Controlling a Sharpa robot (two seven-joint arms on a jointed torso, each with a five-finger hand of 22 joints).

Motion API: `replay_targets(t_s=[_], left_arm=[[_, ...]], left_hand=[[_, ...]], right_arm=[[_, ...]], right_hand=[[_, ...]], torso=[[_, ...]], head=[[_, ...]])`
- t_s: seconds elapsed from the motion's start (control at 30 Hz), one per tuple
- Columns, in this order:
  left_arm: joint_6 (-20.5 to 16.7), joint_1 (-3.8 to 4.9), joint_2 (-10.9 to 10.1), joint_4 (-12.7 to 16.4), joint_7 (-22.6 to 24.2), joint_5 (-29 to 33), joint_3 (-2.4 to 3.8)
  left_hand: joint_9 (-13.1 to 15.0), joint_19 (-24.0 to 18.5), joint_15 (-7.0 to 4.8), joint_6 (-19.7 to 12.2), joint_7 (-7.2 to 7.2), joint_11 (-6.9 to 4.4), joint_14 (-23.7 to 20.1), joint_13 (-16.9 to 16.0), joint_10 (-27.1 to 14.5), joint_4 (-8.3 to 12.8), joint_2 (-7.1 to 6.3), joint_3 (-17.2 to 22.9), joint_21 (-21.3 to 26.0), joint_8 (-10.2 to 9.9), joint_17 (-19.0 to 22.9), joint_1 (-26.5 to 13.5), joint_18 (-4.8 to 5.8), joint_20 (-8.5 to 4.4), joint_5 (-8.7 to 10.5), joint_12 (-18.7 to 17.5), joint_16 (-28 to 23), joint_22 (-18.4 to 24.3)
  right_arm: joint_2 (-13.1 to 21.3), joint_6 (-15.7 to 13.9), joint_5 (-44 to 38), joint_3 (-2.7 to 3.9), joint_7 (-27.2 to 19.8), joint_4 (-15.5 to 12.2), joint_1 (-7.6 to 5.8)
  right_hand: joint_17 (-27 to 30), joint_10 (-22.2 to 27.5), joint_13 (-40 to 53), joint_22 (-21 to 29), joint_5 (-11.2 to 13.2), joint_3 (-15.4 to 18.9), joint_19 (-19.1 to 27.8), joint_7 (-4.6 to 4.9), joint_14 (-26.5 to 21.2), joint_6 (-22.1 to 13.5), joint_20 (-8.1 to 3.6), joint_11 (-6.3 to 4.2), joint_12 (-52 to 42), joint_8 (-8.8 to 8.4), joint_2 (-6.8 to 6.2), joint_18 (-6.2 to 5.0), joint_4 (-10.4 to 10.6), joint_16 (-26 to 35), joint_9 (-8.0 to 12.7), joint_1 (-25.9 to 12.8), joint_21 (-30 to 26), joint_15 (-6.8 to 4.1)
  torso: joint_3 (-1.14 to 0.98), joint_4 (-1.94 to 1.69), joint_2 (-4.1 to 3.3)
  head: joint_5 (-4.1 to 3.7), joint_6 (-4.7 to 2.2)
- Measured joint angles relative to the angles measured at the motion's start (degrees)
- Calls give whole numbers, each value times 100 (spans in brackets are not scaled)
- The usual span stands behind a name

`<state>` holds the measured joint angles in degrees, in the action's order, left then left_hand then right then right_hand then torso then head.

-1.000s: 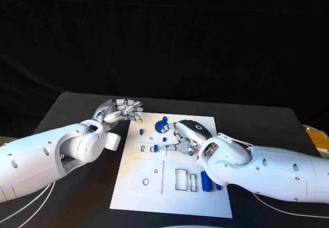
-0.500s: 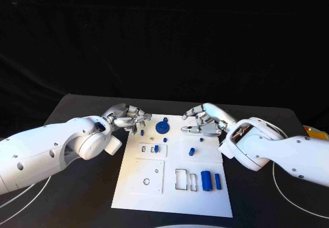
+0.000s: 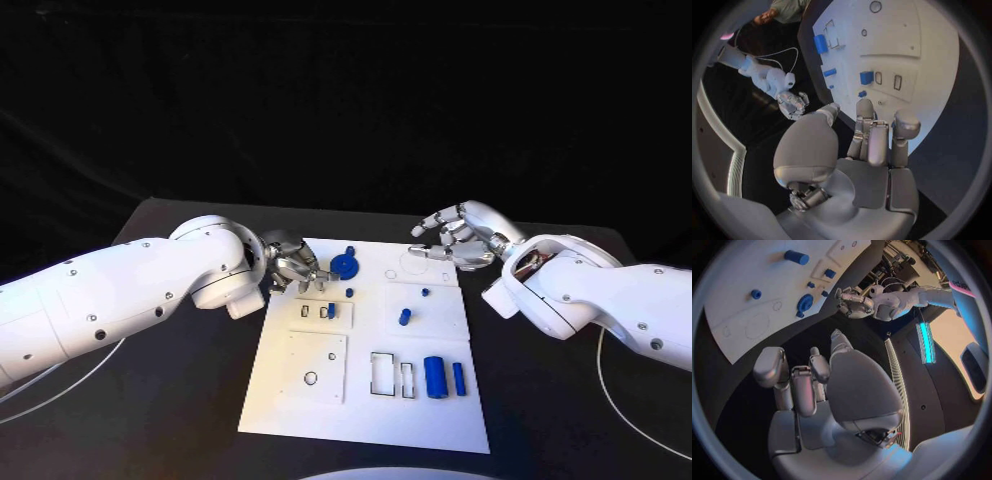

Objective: Assemble the parts on the task board

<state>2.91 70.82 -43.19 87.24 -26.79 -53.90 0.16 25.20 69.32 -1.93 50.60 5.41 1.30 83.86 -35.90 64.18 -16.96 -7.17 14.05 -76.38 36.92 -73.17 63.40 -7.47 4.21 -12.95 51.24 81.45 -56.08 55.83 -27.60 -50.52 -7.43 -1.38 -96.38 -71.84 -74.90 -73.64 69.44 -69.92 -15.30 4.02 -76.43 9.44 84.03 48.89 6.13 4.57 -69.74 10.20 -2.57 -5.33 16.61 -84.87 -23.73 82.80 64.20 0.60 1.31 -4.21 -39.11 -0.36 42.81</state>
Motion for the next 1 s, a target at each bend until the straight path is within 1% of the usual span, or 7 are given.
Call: replay_targets(t_s=[0.13, 0.27, 0.5, 0.63, 0.73, 0.8, 1.0], left_arm=[[236, 130, 231, -123, -292, -237, -81], [420, 200, 400, -240, -493, -367, -137], [684, 256, 579, -392, -727, -484, -206], [822, 280, 655, -461, -811, -517, -235], [940, 290, 699, -496, -863, -533, -253], [1035, 296, 735, -523, -897, -542, -278], [1236, 296, 838, -621, -963, -555, -333]], left_hand=[[42, 0, 0, -39, -6, -7, 0, 41, -52, 5, 2, -6, 0, 26, 26, -2, -1, 0, 0, 0, -1, 31], [88, 0, 0, -87, 3, 13, 0, 40, -93, 4, 55, -38, 0, 39, -39, -100, -2, 0, 24, 0, -1, -21], [146, 0, 0, -105, 21, 15, -1, 28, -133, 4, 103, -70, -30, 88, -79, -153, -2, 0, 30, 0, 20, -67], [198, -1, 0, -124, 2, 14, -1, 8, -133, 11, 55, -139, -63, 126, -116, -208, -2, 0, 63, 2, 46, -117], [288, -1, 1, -177, 12, 14, -1, -15, -133, -2, 94, -269, -89, 200, -137, -390, 8, 0, 255, 65, 65, -151], [335, -1, 1, -186, 21, 29, -1, -19, -147, 5, 105, -322, -95, 222, -141, -422, 85, 0, 391, 72, 65, -166], [359, -1, 1, -207, 1, 15, -1, -19, -174, 5, 128, -322, -95, 221, -141, -444, 85, 0, 410, 73, 65, -166]], right_arm=[[1, 45, 59, 0, 24, 85, -5], [-13, 59, 98, 0, 46, 148, -7], [-31, 47, 137, -1, 60, 191, -8], [-41, 28, 150, -1, 67, 206, -9], [-48, 14, 156, -1, 73, 215, -9], [-56, 4, 160, -1, 78, 225, -9], [-68, -14, 168, -1, 93, 231, -9]], right_hand=[[0, 53, -43, 49, -10, 35, 33, 15, 0, -26, 2, 1, 55, 0, 18, 1, 14, 24, 0, -50, -80, 0], [-3, 310, -317, 119, -55, 49, 86, 32, 0, -136, 24, 22, 319, 0, 46, 0, 0, 44, 0, -78, -184, 0], [-5, 428, -506, 166, -56, 49, 115, 29, 0, -173, 13, 41, 474, 19, 46, 1, 0, 78, 1, -78, -254, 0], [-4, 428, -506, 175, -56, 49, 135, 29, 0, -173, 33, 41, 474, 19, 46, 1, 0, 78, 1, -78, -253, 1], [-4, 428, -516, 175, -81, 56, 135, 29, 0, -173, 33, 41, 474, 19, 46, 1, 7, 78, -2, -77, -275, 1], [-4, 428, -525, 175, -112, 71, 135, 48, 0, -192, 33, 41, 474, 42, 46, 1, 8, 78, -8, -77, -275, 1], [-4, 428, -534, 175, -146, 80, 135, 48, 0, -192, 33, 41, 474, 65, 46, 1, -1, 78, -13, -77, -275, 1]], torso=[[1, -3, 14], [3, -4, 19], [6, -19, 23], [6, -19, 23], [8, -16, 22], [8, -15, 19], [11, -8, 14]], head=[[-43, 31], [-54, 41], [-37, 55], [-22, 71], [-12, 76], [-11, 79], [-10, 91]])
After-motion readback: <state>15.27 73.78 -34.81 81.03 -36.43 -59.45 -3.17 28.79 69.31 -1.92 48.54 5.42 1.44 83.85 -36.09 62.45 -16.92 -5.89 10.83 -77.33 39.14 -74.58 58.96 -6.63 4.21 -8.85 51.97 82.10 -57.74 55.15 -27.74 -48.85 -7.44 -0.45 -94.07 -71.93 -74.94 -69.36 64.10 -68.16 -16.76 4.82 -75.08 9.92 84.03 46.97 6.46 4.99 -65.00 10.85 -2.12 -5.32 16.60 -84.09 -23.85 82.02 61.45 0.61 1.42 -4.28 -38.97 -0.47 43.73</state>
